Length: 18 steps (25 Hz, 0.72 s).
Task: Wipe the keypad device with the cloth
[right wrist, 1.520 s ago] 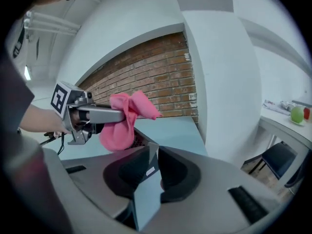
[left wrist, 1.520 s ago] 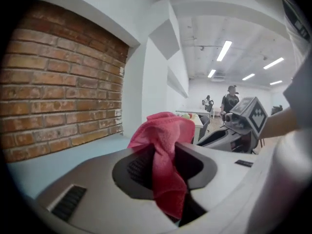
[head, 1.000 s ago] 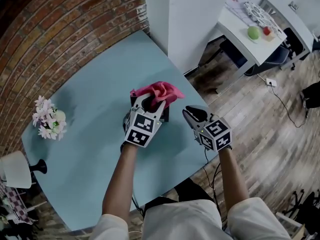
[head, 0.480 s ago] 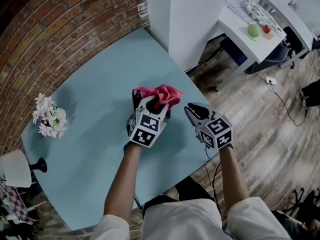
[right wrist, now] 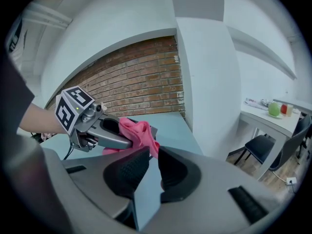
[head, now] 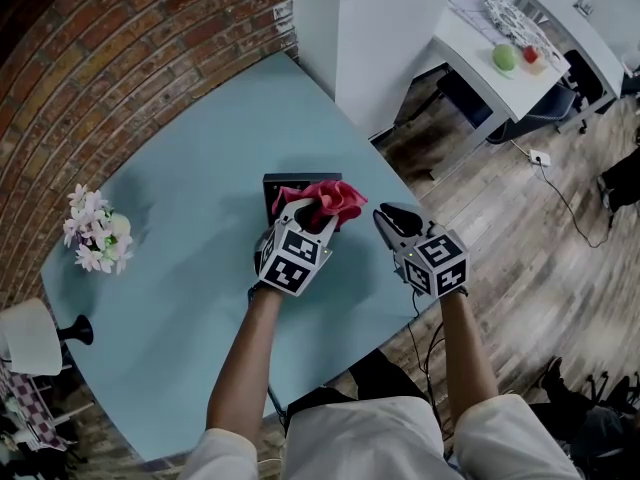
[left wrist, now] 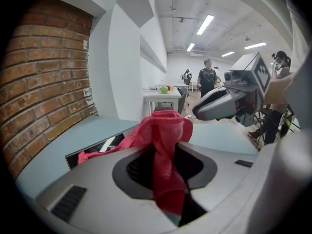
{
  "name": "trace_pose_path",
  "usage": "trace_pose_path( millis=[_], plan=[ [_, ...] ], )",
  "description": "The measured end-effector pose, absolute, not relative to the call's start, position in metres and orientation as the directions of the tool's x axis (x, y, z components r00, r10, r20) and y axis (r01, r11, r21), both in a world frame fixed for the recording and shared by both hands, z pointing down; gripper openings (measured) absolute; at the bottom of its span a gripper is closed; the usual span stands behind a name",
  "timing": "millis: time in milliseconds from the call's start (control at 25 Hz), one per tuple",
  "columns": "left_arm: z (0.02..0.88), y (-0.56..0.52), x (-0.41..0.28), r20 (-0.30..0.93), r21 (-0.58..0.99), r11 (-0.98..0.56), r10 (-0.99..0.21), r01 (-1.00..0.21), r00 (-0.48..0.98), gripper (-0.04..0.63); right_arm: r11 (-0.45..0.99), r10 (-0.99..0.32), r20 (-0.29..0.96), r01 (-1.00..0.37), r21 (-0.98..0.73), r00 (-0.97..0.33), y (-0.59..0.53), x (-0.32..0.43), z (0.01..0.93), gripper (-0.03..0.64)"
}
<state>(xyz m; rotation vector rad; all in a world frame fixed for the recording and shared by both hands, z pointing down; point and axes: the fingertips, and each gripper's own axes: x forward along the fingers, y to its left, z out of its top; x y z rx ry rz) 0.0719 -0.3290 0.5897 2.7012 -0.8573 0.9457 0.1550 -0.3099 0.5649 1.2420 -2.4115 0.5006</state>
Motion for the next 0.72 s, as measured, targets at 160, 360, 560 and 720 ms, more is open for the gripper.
trace_pose_path(
  millis=[160,360,560,720],
  plan=[
    [0.6,-0.32,0.072,0.638,-0.027,-0.838,-0.434,-0.545,0.636,0.147,0.545,-0.688,0.502,-0.83,-0.118,-0.524,-0.307,0.155,0.568,0.083],
    [0.616,-0.306,0.074,0.686,-0.032,-0.849,-0.402,-0.528,0.606,0.147,0.54,-0.686,0.514,-0.834,-0.114,-0.515,-0.302,0.157,0.57,0.083],
    [0.62,-0.304,0.073,0.7,-0.018,-0.848,-0.389,-0.53,0.599,0.147,0.539,-0.687,0.516,-0.835,-0.111,-0.512,-0.302,0.158,0.568,0.083],
    [0.63,-0.291,0.075,0.736,0.026,-0.867,-0.32,-0.497,0.596,0.147,0.534,-0.688,0.518,-0.838,-0.114,-0.509,-0.3,0.16,0.569,0.083]
  ],
)
